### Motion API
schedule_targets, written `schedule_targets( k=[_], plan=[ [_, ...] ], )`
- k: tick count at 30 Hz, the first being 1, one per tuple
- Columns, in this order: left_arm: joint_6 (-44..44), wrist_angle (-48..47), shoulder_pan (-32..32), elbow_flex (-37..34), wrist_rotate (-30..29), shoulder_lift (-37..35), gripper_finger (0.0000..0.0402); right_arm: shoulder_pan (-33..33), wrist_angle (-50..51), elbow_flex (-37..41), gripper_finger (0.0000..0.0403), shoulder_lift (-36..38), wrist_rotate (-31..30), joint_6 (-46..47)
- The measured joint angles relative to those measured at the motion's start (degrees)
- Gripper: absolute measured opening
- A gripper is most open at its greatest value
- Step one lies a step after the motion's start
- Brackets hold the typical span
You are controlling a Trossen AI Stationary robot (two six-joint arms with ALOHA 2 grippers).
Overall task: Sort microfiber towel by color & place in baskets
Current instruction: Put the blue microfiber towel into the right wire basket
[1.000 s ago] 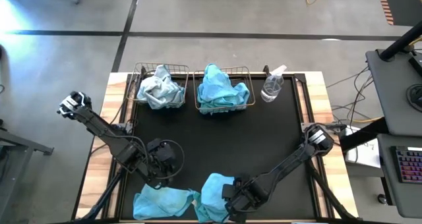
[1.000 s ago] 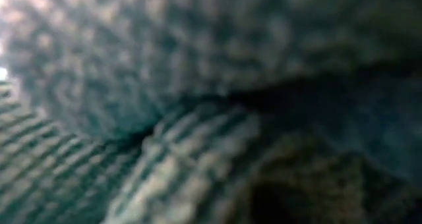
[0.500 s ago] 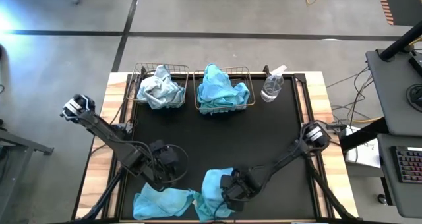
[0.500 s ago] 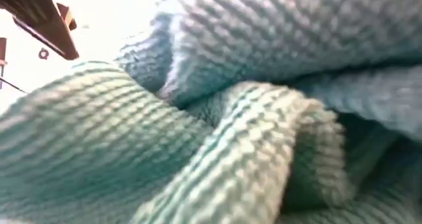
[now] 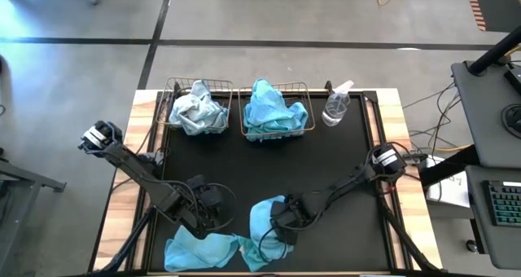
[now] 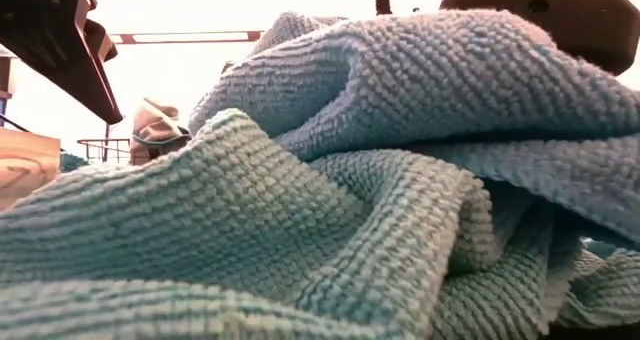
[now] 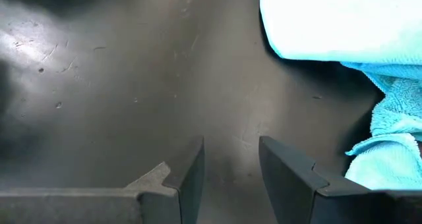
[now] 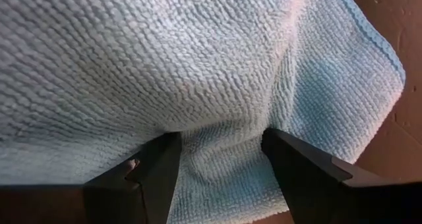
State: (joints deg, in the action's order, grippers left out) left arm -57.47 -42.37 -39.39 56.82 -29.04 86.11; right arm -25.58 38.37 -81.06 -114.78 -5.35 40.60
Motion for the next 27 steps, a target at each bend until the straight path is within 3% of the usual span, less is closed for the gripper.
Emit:
schedule_targets(
  k=[6, 15, 22, 27],
  plan=[
    [-0.05, 0.16, 0.01, 0.0, 0.0, 0.0, 0.013, -0.02, -0.92, -0.07, 0.0191, -0.1, 0.22, -0.88],
    [-0.2, 0.24, 0.01, 0.02, 0.0, -0.02, 0.013, -0.02, -1.92, -0.36, 0.0026, -0.15, 0.36, -3.06],
    [-0.22, 0.26, 0.0, 0.02, 0.02, -0.04, 0.013, 0.02, -0.66, 0.18, 0.0013, 4.6, 1.15, -3.68],
    [-0.24, 0.58, -0.01, 0.02, 0.02, -0.07, 0.013, -0.02, -1.73, -0.19, 0.0013, 12.38, -2.61, -3.75]
  ],
)
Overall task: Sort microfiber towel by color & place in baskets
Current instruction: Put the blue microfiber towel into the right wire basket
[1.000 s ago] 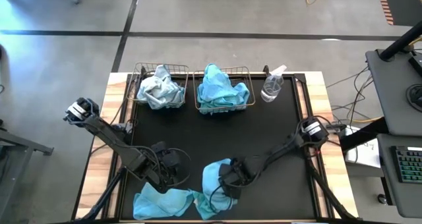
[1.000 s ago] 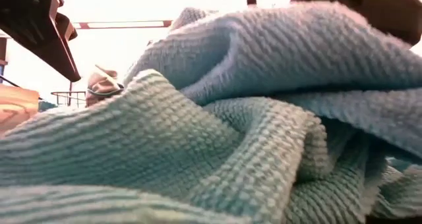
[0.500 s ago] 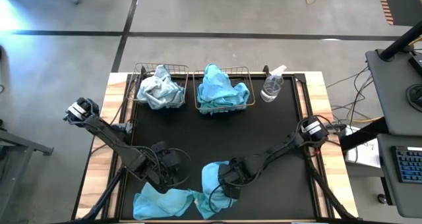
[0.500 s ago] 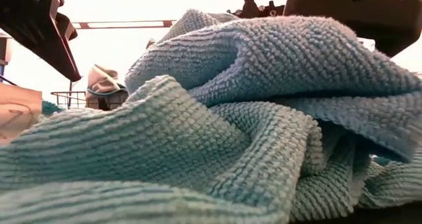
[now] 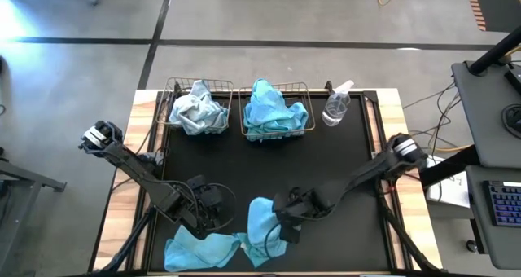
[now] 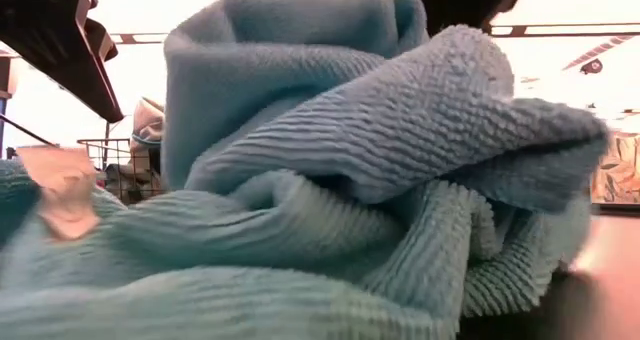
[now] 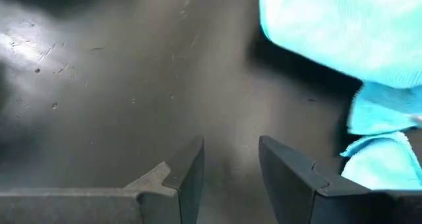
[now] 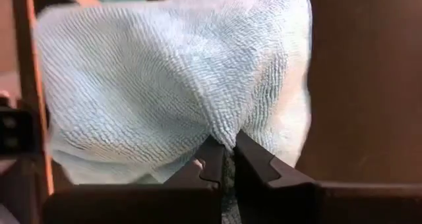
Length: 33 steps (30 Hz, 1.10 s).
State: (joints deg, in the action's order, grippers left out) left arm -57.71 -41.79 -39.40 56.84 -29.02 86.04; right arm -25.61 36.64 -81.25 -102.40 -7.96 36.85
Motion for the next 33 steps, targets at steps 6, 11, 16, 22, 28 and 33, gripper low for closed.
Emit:
schedule_targets(
  k=[6, 11, 16, 22, 28, 33],
  plan=[
    [-0.02, 0.92, 0.0, 0.0, 0.0, 0.0, 0.013, -0.58, -0.94, 0.03, 0.0013, 8.08, -9.14, -0.86],
    [0.0, 1.28, 0.01, 0.01, -0.08, -0.02, 0.013, -0.63, -2.51, 0.02, 0.0013, 13.04, -18.68, -3.98],
    [0.0, 1.4, 0.0, 0.02, -0.25, -0.02, 0.013, -0.23, -2.97, -0.02, 0.0012, 17.22, -28.67, -7.12],
    [0.2, 1.52, 0.0, 0.02, -0.33, -0.02, 0.013, -0.22, -6.42, 0.0, 0.0012, 19.83, -31.09, -10.05],
    [0.22, 1.52, 0.0, 0.02, -0.41, -0.02, 0.013, -0.22, -16.02, 0.0, 0.0012, 20.56, -24.44, -16.3],
    [0.24, 1.54, 0.02, 0.02, -0.46, -0.02, 0.013, -0.21, -22.64, -0.02, 0.0012, 20.87, -23.67, -20.75]
  ],
)
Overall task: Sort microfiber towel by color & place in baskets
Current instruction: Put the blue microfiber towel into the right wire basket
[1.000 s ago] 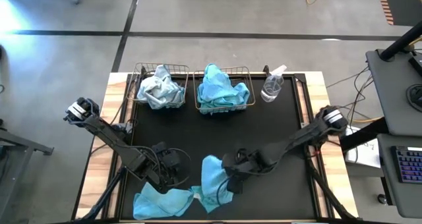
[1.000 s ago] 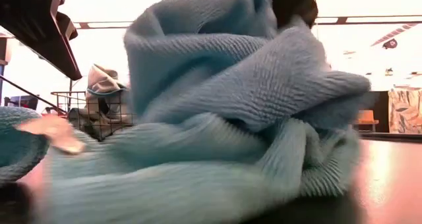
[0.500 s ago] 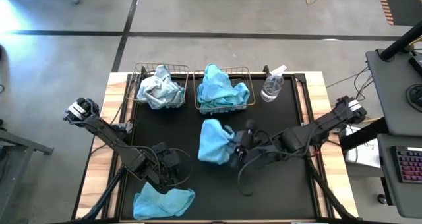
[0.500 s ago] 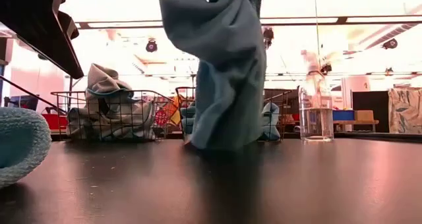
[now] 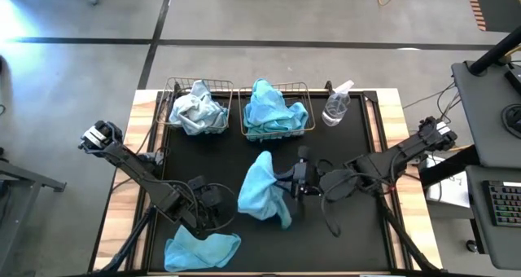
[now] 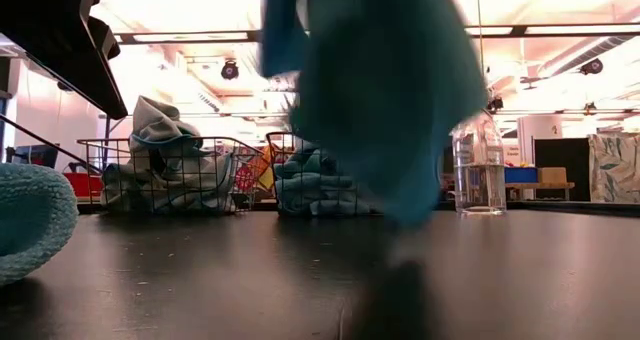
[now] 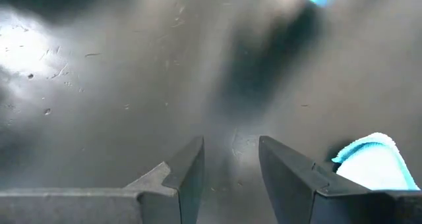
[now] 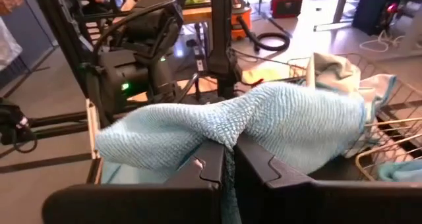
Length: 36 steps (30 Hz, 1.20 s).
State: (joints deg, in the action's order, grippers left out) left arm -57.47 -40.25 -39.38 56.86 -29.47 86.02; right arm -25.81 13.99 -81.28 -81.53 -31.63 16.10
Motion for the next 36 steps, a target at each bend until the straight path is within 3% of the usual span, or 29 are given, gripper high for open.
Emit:
schedule_targets(
  k=[11, 14, 18, 22, 25, 31, 36],
  plan=[
    [1.01, 0.0, -0.02, 0.0, -0.02, 0.0, 0.013, 1.19, -2.49, 0.0, 0.0012, 0.22, 5.07, -0.24],
    [1.02, 0.09, -0.02, 0.0, -0.02, 0.0, 0.013, 1.47, -2.33, 0.0, 0.0012, 0.28, 1.87, -1.0],
    [1.03, 0.2, -0.02, 0.0, -0.02, 0.0, 0.013, 1.87, -2.35, -0.04, 0.0012, 0.35, -7.32, -4.57],
    [1.05, 0.22, -0.02, 0.0, -0.02, 0.0, 0.013, 2.44, -2.32, -0.04, 0.0012, 0.41, -7.86, -4.71],
    [1.47, 0.22, -0.02, 0.0, -0.02, 0.0, 0.013, 2.39, -2.31, -0.04, 0.0012, 0.41, -1.96, -1.85],
    [1.53, 0.22, -0.02, 0.0, -0.02, 0.02, 0.013, 2.12, -1.57, -0.04, 0.0012, 0.41, 15.53, 7.2],
    [1.51, 0.24, -0.02, 0.0, -0.02, 0.02, 0.013, 1.1, 5.34, 0.02, 0.0012, 0.41, 27.2, 14.4]
  ],
)
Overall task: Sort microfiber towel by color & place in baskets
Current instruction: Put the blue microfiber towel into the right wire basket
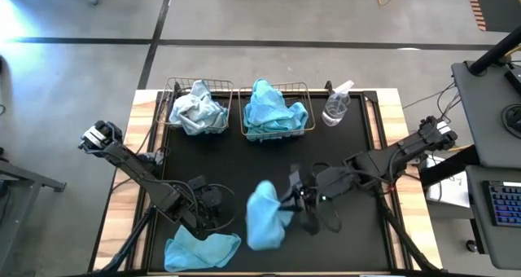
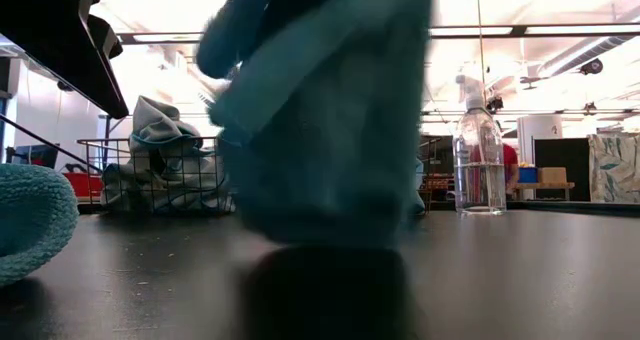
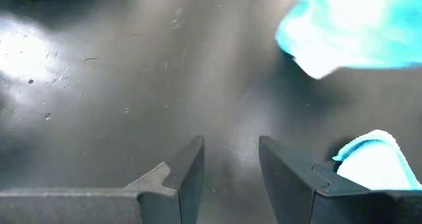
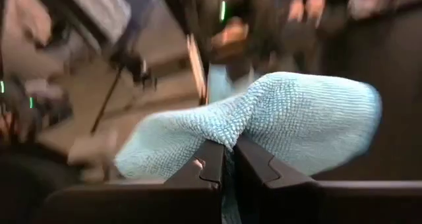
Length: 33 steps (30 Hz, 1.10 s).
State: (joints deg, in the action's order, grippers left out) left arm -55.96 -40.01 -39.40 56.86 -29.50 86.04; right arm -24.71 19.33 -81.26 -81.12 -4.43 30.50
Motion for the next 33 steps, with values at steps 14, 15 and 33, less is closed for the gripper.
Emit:
schedule_targets(
  k=[14, 15, 33],
  plan=[
    [0.0, 0.16, 0.0, 0.0, 0.0, 0.02, 0.013, -3.94, 11.63, 4.22, 0.0013, -0.42, 1.44, 10.17],
    [0.0, 0.16, 0.0, 0.0, 0.0, 0.02, 0.013, -4.01, 11.66, 4.3, 0.0013, -0.44, 1.48, 10.17],
    [-0.02, 0.17, 0.01, 0.02, 0.02, 0.02, 0.013, -4.07, 11.69, 4.35, 0.0023, -0.5, 3.39, 9.54]
  ],
)
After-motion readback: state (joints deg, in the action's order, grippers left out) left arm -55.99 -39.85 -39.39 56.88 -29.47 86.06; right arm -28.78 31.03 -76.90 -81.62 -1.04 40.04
